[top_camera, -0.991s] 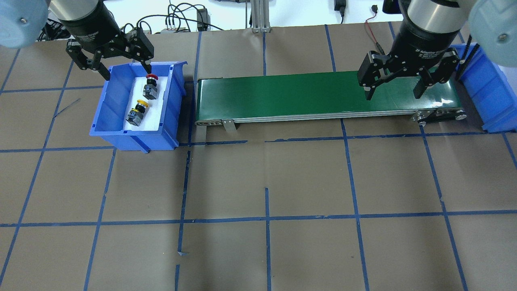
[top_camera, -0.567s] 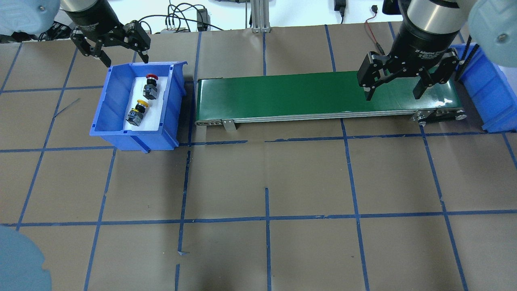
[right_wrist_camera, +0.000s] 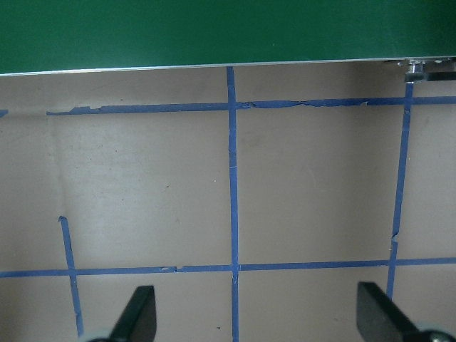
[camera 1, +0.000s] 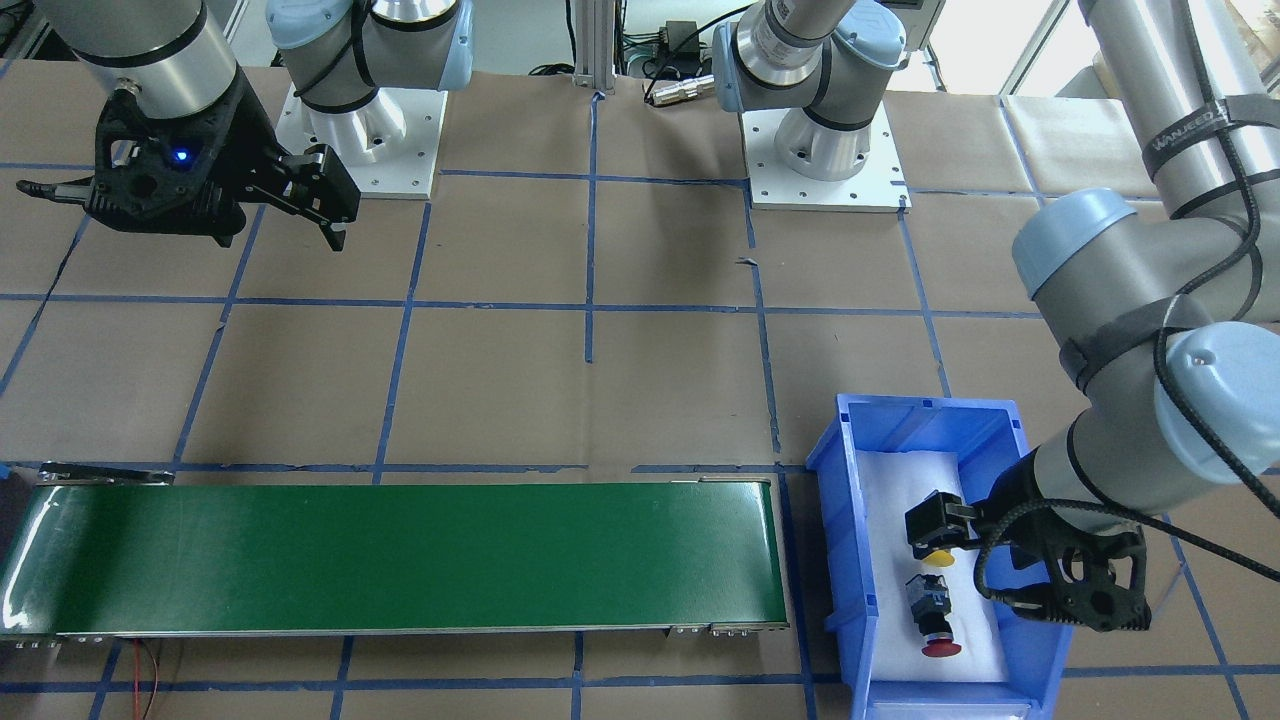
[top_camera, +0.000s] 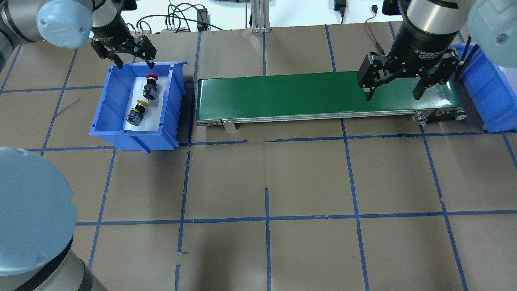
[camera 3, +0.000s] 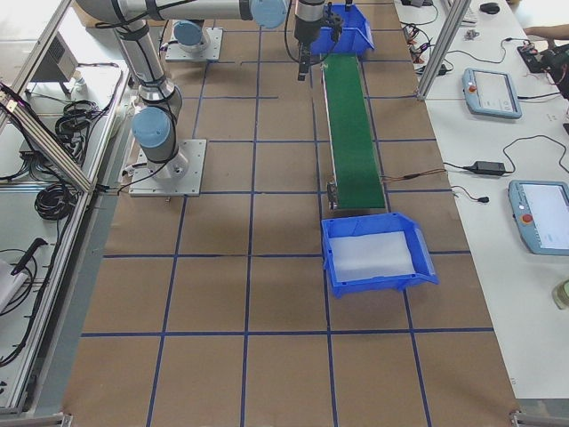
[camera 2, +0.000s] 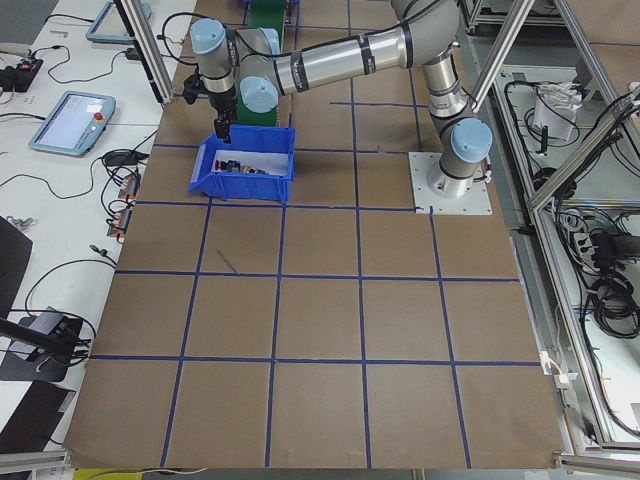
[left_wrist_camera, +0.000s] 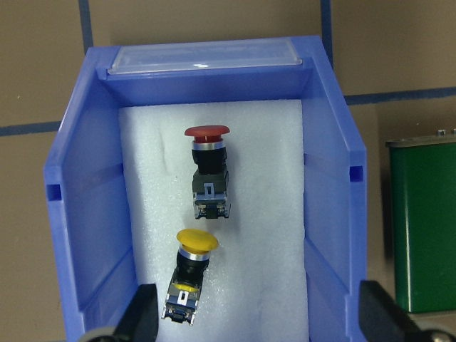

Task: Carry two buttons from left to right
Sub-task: 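Lower the left gripper and grasp the red-capped button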

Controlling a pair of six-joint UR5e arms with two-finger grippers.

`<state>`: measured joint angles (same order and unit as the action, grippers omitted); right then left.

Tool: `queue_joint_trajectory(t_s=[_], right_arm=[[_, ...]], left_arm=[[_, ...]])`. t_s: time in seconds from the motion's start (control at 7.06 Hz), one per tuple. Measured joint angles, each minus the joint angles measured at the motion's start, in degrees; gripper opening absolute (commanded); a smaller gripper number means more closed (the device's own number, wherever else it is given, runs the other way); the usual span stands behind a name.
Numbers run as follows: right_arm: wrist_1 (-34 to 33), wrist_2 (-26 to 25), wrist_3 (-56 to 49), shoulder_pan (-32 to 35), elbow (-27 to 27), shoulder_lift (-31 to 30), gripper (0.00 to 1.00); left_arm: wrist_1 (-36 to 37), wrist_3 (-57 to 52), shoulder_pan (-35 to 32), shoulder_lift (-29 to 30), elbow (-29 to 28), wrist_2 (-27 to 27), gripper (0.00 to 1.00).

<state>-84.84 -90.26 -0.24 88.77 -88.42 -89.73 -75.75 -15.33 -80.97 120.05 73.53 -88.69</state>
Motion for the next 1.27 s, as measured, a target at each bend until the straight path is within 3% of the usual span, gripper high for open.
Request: queue_joint_trajectory(t_s=[0.28,0.42,1.27], right_arm=[[0.0,0.0,0.0,0.0,0.0,0.0,1.00],[0.0,0.0,0.0,0.0,0.0,0.0,1.00],[0.1,0.0,0.0,0.0,0.0,-0.1,1.00]], left_arm=[[1.4,-0.2,0.0,3.2,-0.2,0.0,0.74],[1.5,-0.1,0.1,3.9,-0.2,0.0,0.71],[1.1,0.0,1.3,8.1,0.1,-1.5,0.71]])
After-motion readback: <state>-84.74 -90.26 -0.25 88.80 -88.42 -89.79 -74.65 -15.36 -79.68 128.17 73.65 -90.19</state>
